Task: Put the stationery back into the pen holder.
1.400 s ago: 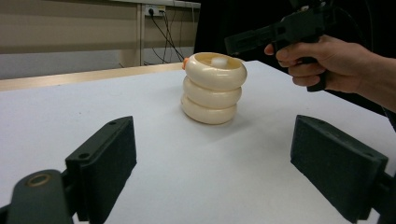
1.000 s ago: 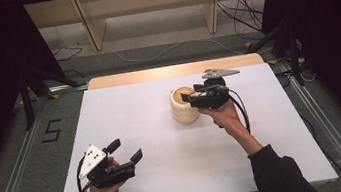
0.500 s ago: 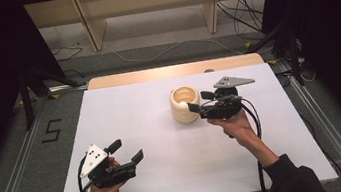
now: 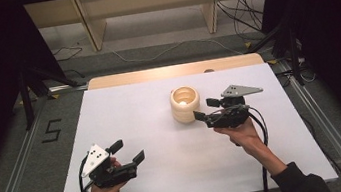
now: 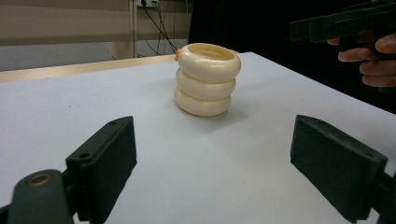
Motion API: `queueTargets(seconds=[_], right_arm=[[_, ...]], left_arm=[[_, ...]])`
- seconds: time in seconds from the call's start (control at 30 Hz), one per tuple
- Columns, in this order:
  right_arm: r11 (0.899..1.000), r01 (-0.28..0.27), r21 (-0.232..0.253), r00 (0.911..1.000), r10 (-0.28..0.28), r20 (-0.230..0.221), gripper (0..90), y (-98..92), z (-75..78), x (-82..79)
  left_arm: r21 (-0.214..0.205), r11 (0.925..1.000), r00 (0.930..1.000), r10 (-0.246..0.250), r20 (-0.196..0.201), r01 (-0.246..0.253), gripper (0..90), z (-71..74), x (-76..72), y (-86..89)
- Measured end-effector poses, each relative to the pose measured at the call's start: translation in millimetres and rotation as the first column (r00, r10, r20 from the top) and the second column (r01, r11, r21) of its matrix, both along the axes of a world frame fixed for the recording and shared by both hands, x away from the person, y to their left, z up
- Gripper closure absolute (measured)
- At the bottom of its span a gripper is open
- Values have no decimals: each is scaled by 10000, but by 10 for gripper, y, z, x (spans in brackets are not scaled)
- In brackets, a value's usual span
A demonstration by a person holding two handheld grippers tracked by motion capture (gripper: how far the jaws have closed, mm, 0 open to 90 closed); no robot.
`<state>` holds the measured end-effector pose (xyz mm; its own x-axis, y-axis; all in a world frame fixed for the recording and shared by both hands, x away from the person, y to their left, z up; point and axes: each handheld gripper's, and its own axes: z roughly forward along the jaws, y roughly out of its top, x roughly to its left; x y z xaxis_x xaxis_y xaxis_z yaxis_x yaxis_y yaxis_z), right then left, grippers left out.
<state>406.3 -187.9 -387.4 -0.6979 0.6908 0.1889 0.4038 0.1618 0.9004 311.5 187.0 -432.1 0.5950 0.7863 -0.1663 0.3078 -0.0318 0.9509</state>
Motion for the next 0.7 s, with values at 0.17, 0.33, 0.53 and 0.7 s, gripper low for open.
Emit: queueTargets(seconds=[0.17, 0.33, 0.53, 0.7], right_arm=[[9999, -63, 87, 9999, 64, -98, 257, -36, -30, -52], [9998, -160, 106, 9998, 162, -123, 233, -54, -52, -104], [9996, -235, 173, 9997, 237, -113, 212, -76, -74, -159], [9994, -253, 256, 9997, 254, -56, 205, -116, -99, -205]], left_arm=[[23, 10000, 10000, -58, -45, 59, 138, -3, 4, -5], [5, 10000, 10000, -67, -65, 67, 138, -2, 6, -3], [-13, 10000, 9999, -90, -80, 90, 139, -1, 4, -7], [28, 9999, 9999, -124, -94, 125, 139, -2, 5, -5]])
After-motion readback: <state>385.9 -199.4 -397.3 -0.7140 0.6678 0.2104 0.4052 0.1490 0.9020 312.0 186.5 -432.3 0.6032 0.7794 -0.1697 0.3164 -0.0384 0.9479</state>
